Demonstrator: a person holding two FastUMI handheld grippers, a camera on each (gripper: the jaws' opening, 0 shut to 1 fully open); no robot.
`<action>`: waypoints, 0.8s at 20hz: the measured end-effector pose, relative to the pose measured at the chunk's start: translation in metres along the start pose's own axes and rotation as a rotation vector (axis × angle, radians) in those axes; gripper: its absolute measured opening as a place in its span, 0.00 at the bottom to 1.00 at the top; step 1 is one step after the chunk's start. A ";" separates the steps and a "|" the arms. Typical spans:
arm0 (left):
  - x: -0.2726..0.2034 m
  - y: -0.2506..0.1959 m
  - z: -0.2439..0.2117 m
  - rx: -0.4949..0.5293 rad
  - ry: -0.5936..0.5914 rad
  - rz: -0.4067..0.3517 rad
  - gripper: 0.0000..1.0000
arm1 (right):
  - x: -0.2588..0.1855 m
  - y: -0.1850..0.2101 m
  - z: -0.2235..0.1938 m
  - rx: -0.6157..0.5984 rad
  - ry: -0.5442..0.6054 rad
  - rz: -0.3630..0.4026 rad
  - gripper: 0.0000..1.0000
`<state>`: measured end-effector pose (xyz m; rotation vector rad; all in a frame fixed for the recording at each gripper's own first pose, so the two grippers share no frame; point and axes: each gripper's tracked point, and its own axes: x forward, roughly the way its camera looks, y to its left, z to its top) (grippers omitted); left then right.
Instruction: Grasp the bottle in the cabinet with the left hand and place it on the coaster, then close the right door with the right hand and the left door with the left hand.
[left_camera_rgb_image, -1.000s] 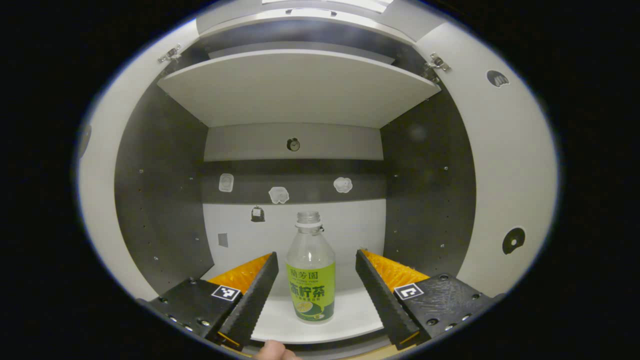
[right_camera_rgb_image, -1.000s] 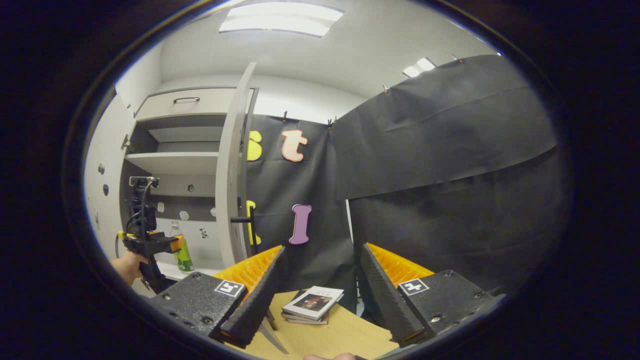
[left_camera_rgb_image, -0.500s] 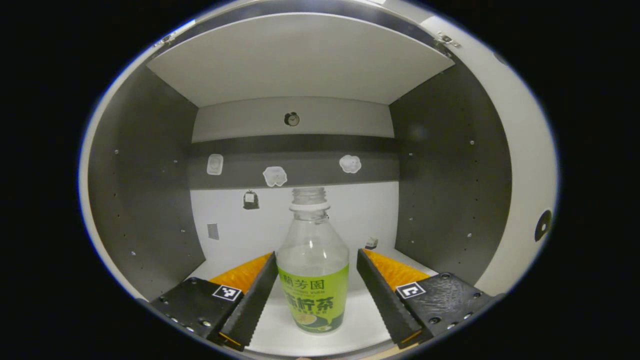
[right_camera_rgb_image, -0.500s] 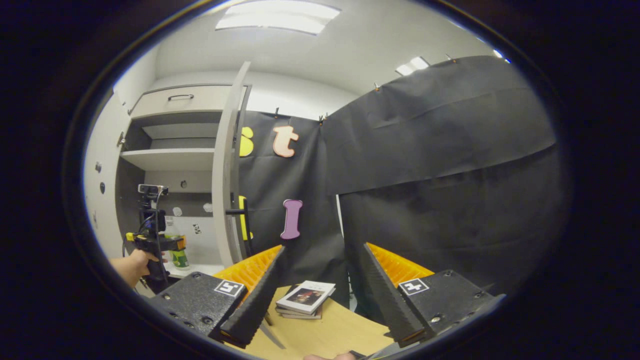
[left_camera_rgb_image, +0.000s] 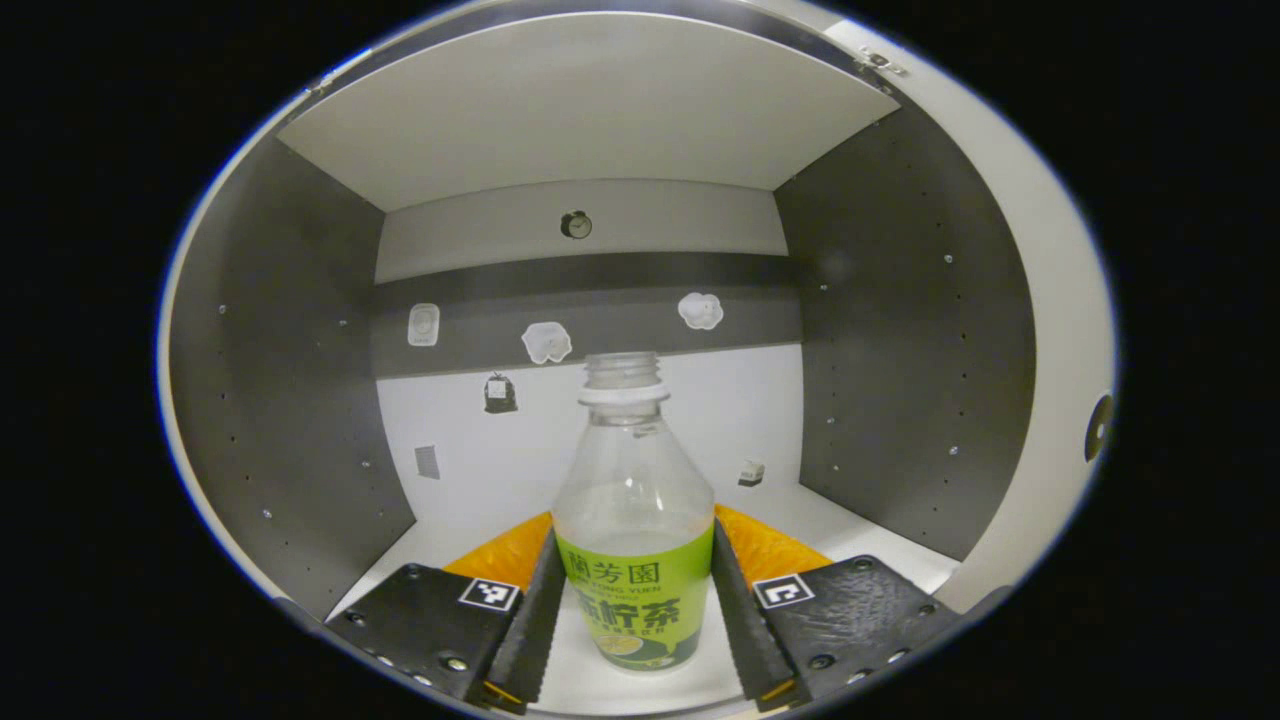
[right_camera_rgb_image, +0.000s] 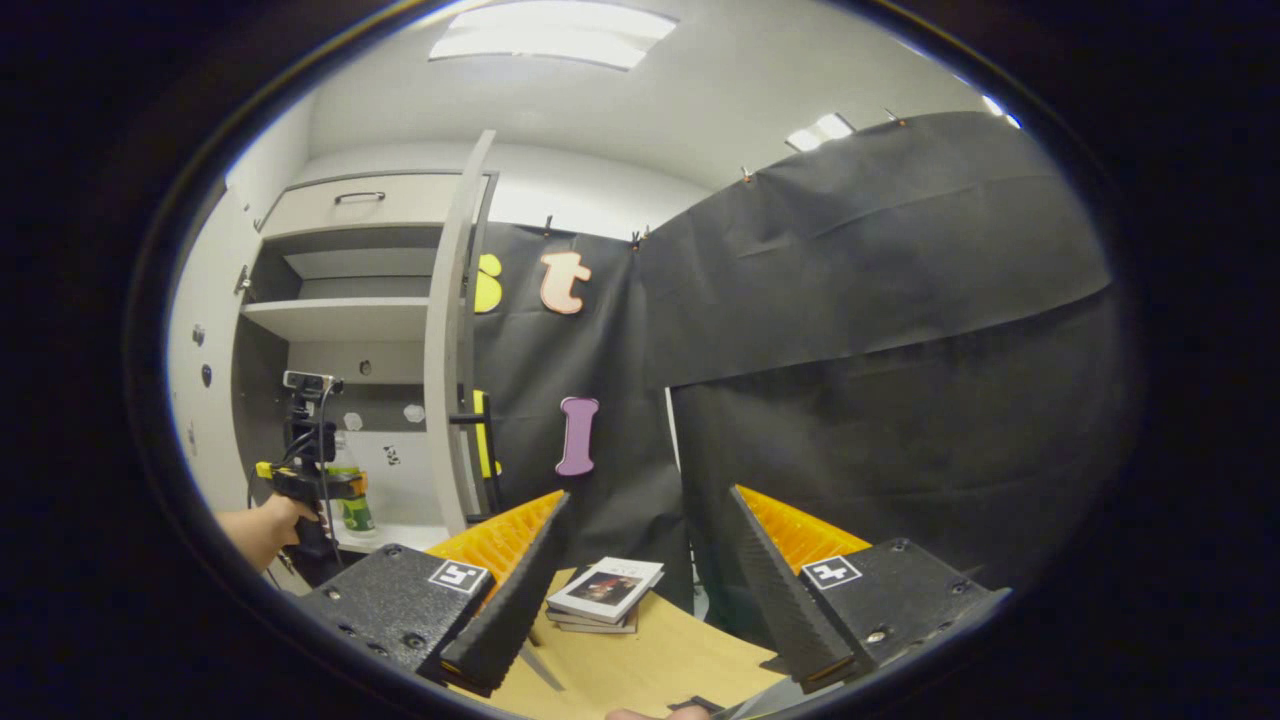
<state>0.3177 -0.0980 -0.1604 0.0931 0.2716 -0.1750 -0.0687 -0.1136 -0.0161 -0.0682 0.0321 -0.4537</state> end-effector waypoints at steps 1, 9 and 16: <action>-0.007 0.000 0.003 -0.002 -0.005 -0.002 0.73 | 0.000 0.002 -0.001 -0.001 0.001 0.009 0.96; -0.054 0.010 0.024 -0.018 -0.049 0.016 0.69 | 0.006 0.019 -0.010 0.007 0.030 0.116 0.96; -0.096 0.023 0.020 -0.019 -0.041 0.032 0.69 | 0.016 0.043 -0.026 0.013 0.070 0.214 0.96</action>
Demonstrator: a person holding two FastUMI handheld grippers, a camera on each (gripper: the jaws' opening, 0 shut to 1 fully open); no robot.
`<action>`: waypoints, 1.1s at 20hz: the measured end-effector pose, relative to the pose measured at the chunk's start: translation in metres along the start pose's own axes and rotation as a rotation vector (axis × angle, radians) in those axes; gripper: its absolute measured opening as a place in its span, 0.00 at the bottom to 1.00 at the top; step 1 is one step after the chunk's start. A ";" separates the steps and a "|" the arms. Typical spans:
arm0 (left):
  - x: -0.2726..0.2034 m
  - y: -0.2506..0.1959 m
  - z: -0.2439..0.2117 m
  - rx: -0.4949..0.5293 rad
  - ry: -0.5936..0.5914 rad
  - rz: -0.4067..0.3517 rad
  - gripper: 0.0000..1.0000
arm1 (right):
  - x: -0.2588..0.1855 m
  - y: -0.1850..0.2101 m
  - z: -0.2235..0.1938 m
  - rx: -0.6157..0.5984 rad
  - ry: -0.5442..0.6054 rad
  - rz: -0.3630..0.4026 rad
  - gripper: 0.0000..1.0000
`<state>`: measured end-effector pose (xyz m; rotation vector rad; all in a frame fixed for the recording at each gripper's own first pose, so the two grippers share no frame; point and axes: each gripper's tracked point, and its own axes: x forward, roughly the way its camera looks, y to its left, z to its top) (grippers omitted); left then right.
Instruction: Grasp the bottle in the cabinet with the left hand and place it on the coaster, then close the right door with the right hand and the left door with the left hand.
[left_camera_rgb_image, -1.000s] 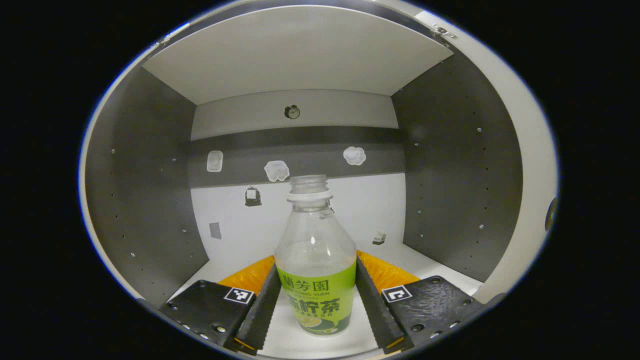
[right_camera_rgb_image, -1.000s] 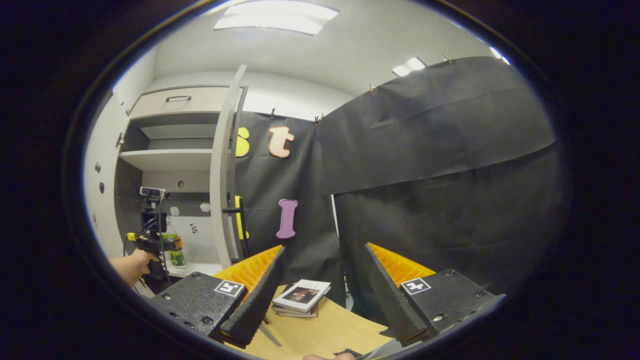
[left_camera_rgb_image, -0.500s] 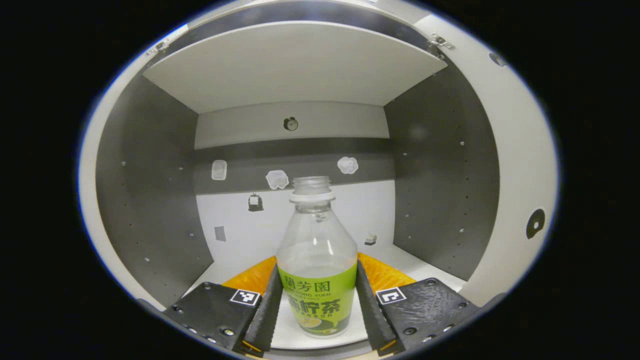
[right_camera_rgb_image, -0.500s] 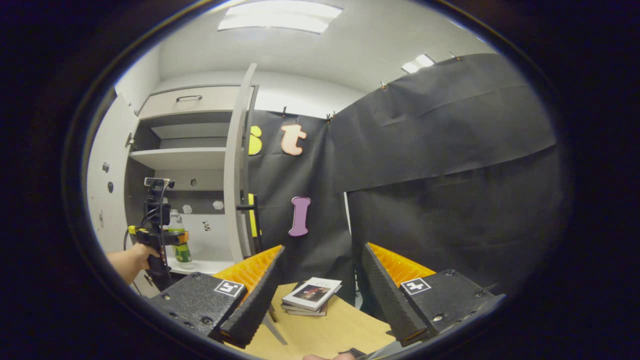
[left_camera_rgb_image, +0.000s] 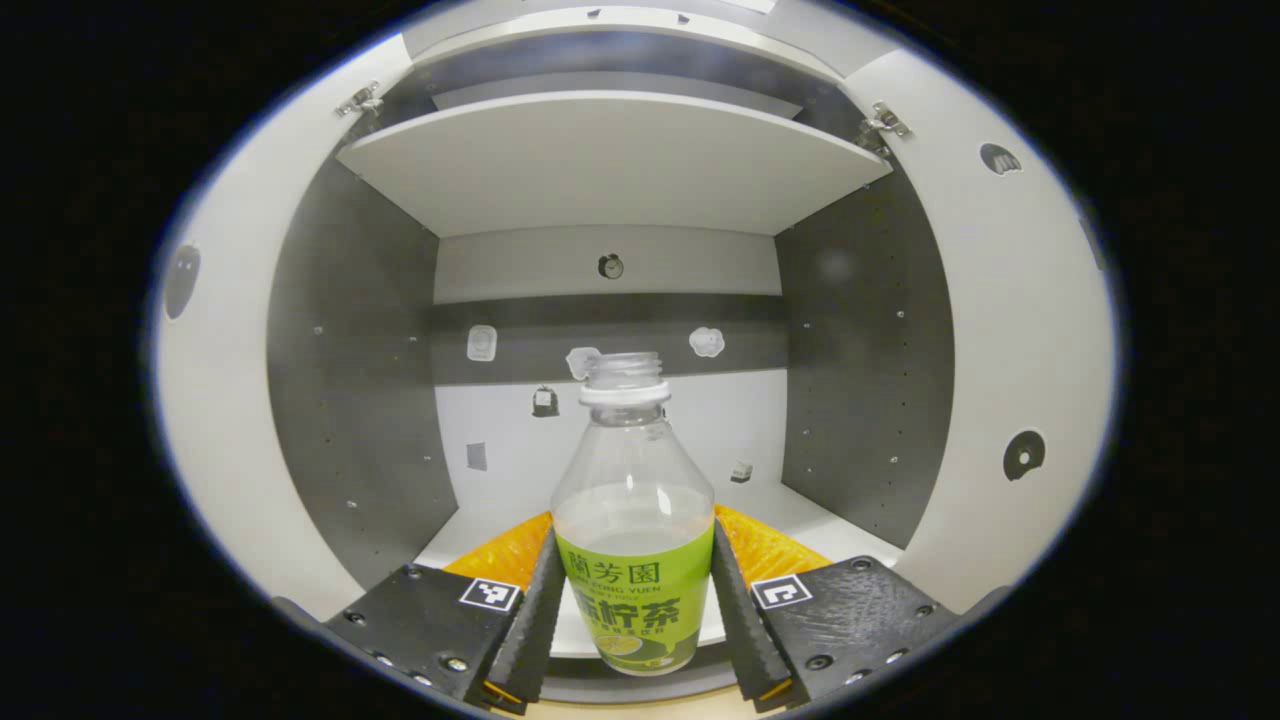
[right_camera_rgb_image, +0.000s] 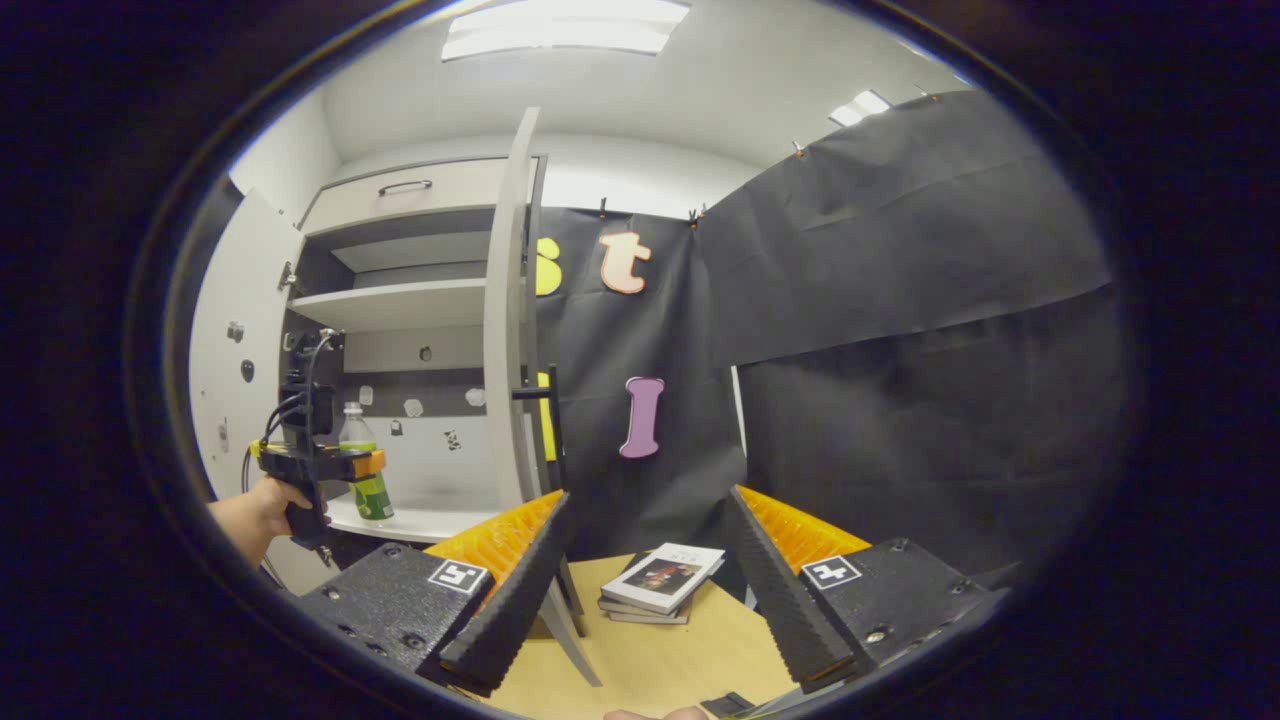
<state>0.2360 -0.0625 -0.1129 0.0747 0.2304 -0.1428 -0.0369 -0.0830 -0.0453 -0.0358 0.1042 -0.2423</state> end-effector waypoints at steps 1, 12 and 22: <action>-0.009 -0.003 -0.002 0.001 0.003 -0.010 0.66 | 0.002 0.003 0.000 -0.002 0.003 0.014 0.96; -0.087 0.001 -0.019 0.083 -0.048 0.061 0.69 | 0.020 0.034 -0.018 0.022 0.046 0.158 0.96; -0.137 -0.004 -0.060 0.048 -0.053 0.115 0.69 | 0.025 0.044 -0.037 0.002 0.089 0.202 0.96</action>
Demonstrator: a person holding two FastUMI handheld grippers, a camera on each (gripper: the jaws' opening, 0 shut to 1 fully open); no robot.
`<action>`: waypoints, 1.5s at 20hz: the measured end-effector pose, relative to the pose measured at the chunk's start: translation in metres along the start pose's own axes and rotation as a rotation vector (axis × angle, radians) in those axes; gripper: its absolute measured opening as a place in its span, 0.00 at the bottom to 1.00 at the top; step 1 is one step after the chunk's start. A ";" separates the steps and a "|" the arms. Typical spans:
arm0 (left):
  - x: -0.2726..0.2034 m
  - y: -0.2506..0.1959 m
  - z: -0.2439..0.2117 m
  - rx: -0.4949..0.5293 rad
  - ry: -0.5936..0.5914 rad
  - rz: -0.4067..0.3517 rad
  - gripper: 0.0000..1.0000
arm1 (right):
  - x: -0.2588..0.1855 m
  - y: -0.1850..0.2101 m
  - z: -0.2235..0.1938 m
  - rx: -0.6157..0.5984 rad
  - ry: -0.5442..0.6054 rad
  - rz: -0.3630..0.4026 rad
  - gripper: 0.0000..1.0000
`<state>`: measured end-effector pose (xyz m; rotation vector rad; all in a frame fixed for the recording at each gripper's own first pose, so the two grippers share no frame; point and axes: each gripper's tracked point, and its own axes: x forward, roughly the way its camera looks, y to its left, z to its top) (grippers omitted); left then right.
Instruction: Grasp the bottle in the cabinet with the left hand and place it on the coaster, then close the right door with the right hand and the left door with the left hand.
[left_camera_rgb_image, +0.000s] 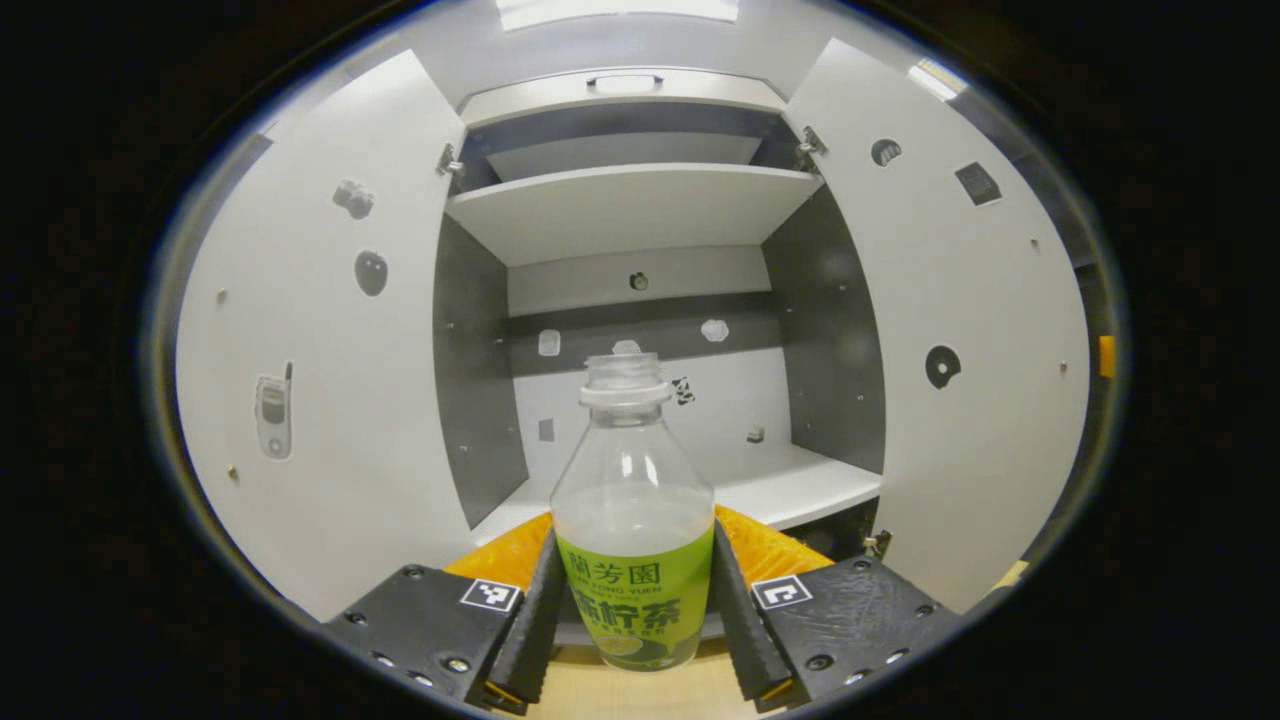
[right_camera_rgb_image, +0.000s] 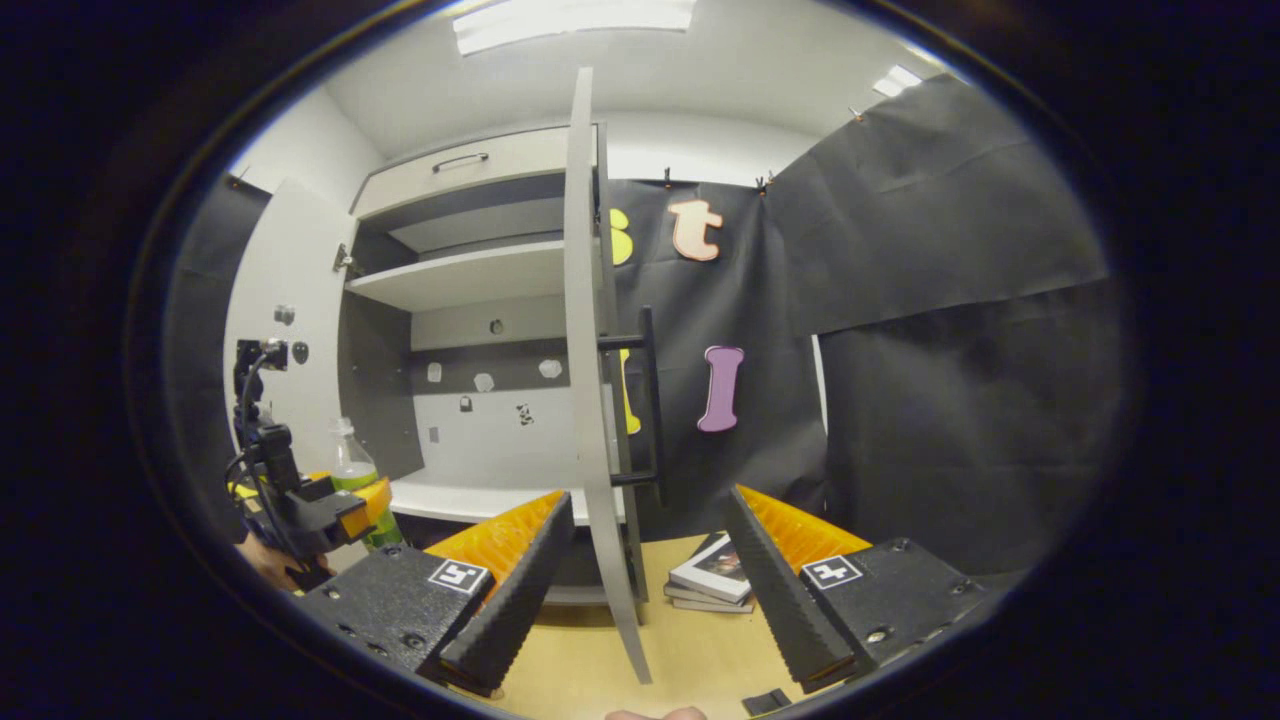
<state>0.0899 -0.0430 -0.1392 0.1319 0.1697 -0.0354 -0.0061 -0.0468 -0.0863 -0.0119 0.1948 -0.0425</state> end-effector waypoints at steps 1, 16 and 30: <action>-0.005 -0.001 -0.003 -0.007 -0.001 0.001 0.69 | 0.001 0.001 -0.001 -0.002 0.003 0.000 0.96; -0.059 -0.027 -0.066 0.001 0.009 0.011 0.72 | 0.003 0.001 -0.031 -0.039 0.049 -0.005 0.99; -0.100 -0.062 -0.187 0.013 0.175 -0.074 0.70 | -0.012 0.008 -0.057 -0.086 0.152 -0.053 0.99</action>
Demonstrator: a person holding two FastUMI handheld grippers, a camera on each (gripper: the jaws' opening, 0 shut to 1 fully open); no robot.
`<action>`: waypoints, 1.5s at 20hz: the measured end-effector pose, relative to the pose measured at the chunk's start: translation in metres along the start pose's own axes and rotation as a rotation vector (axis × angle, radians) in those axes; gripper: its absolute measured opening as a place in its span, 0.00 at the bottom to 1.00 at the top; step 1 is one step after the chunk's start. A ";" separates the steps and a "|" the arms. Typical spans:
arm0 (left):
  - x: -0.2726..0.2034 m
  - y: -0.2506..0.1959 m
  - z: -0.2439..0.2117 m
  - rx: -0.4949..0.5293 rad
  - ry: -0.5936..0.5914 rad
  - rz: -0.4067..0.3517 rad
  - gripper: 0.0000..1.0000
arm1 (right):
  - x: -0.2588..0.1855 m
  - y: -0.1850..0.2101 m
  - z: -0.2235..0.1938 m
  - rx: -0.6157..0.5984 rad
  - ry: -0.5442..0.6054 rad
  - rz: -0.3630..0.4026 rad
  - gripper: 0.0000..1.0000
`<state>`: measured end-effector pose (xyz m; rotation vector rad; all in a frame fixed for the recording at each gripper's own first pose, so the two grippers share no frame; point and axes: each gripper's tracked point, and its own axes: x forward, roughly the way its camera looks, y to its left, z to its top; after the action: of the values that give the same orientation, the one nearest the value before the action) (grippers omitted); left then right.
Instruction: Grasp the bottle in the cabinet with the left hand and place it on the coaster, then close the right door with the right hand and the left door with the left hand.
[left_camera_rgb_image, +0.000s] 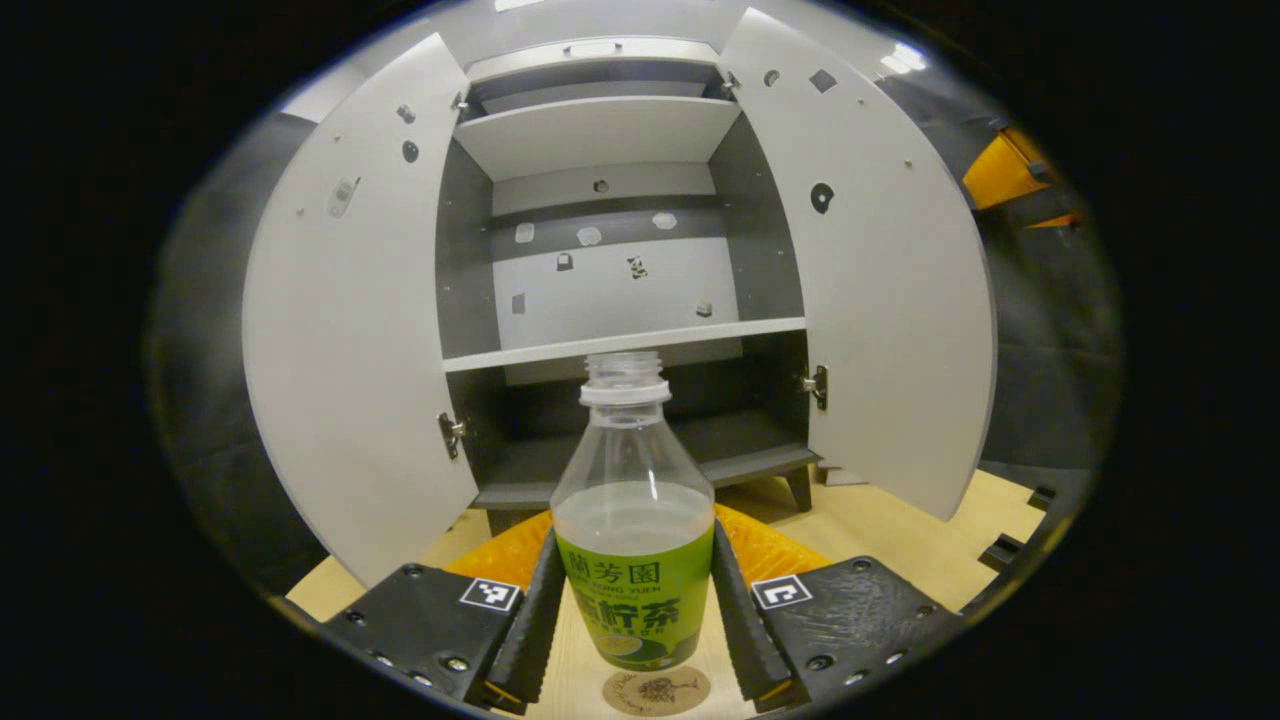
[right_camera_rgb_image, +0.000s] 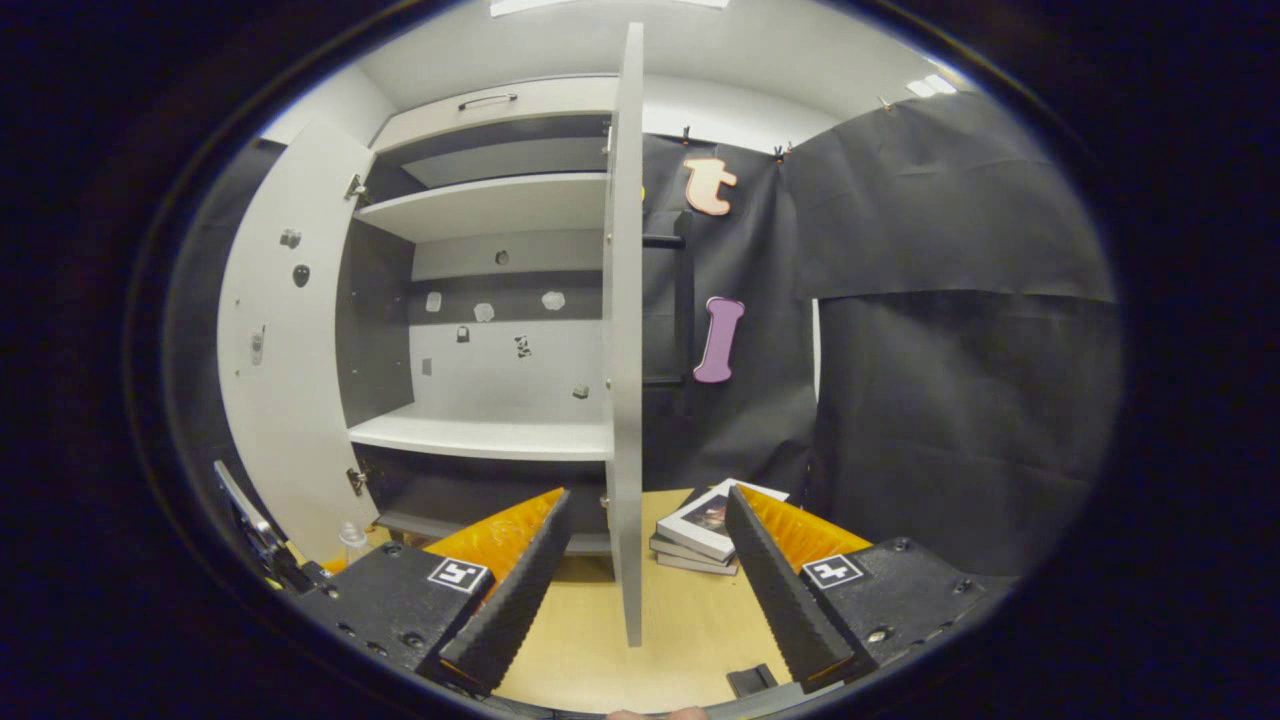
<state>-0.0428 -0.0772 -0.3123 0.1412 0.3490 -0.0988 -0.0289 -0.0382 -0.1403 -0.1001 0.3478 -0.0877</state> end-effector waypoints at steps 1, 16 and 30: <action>0.000 -0.003 -0.008 0.005 0.006 -0.009 0.65 | -0.001 -0.001 -0.001 0.001 0.005 -0.010 0.99; 0.011 -0.002 -0.083 -0.034 0.128 -0.023 0.69 | 0.002 0.012 -0.008 -0.010 0.075 -0.042 0.96; 0.000 0.001 -0.109 -0.036 0.230 -0.031 0.76 | 0.016 0.014 -0.009 0.009 0.069 -0.002 0.99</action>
<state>-0.0792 -0.0598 -0.4131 0.1117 0.5824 -0.1076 -0.0162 -0.0270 -0.1551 -0.0889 0.4159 -0.0950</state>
